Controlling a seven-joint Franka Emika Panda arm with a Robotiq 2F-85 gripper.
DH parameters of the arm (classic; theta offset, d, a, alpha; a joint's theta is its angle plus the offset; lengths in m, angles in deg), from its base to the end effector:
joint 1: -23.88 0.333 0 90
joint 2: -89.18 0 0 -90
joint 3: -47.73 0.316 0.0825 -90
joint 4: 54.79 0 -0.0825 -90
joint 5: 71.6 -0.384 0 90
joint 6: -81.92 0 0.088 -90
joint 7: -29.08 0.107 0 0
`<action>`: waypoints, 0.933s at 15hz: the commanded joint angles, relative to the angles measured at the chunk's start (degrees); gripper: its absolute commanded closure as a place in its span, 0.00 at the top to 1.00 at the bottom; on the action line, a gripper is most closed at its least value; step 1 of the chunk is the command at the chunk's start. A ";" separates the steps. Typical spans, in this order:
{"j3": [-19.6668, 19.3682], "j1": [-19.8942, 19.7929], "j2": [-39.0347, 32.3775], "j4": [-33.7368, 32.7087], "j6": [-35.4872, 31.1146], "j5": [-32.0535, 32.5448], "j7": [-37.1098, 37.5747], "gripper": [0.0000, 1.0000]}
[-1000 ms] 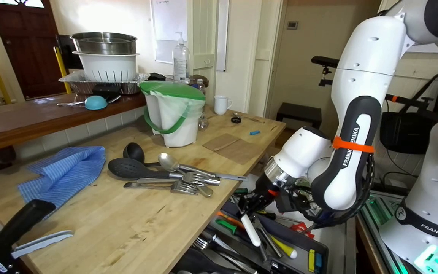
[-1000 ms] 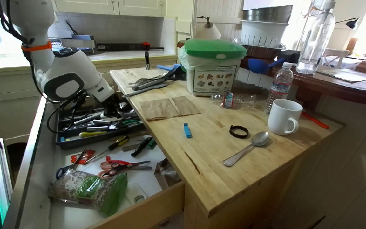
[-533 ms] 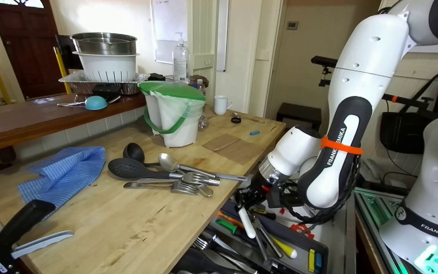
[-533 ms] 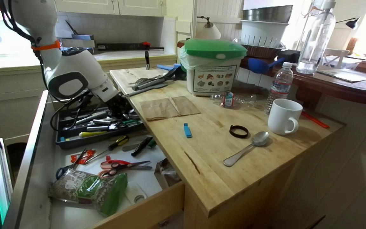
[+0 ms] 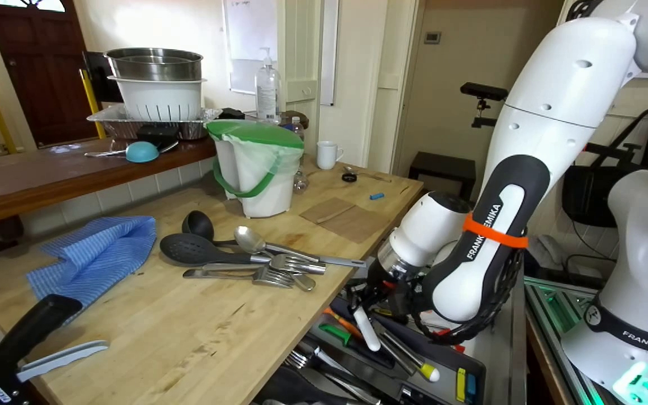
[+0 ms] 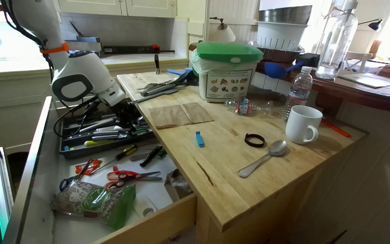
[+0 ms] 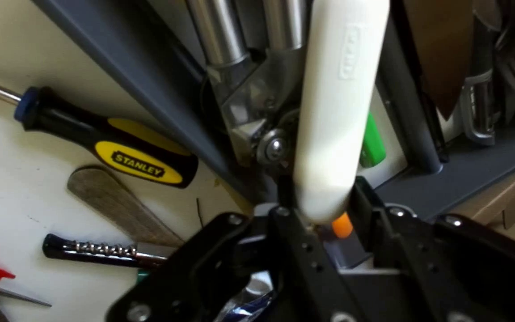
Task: Put the white potato peeler inside the utensil holder in the drawer
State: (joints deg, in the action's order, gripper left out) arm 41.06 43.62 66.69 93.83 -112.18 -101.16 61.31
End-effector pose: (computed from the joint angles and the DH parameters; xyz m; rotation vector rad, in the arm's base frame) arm 0.4490 0.0441 0.1641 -2.7252 1.2217 -0.5986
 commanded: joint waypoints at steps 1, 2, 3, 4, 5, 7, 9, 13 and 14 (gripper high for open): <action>-9.41 10.64 -3.59 -3.90 9.47 -1.57 -3.56 0.08; -12.14 13.44 -3.72 -4.53 12.95 0.12 -3.72 0.08; -14.21 15.45 -3.81 -5.24 15.80 1.83 -3.91 0.08; -16.08 17.25 -4.02 -6.13 18.35 3.41 -4.10 0.08; -17.64 18.78 -4.06 -6.94 21.04 5.19 -4.24 0.08; -19.47 20.51 -3.90 -8.29 25.60 9.04 -5.12 0.08; -16.63 16.94 -2.63 -8.97 28.31 17.94 -3.58 0.08; -14.18 13.51 -1.25 -9.05 30.07 26.18 -4.27 0.08; -13.74 12.59 -0.65 -8.45 29.60 27.57 -4.45 0.08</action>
State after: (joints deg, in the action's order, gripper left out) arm 25.40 59.42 65.03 84.74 -84.34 -78.33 57.18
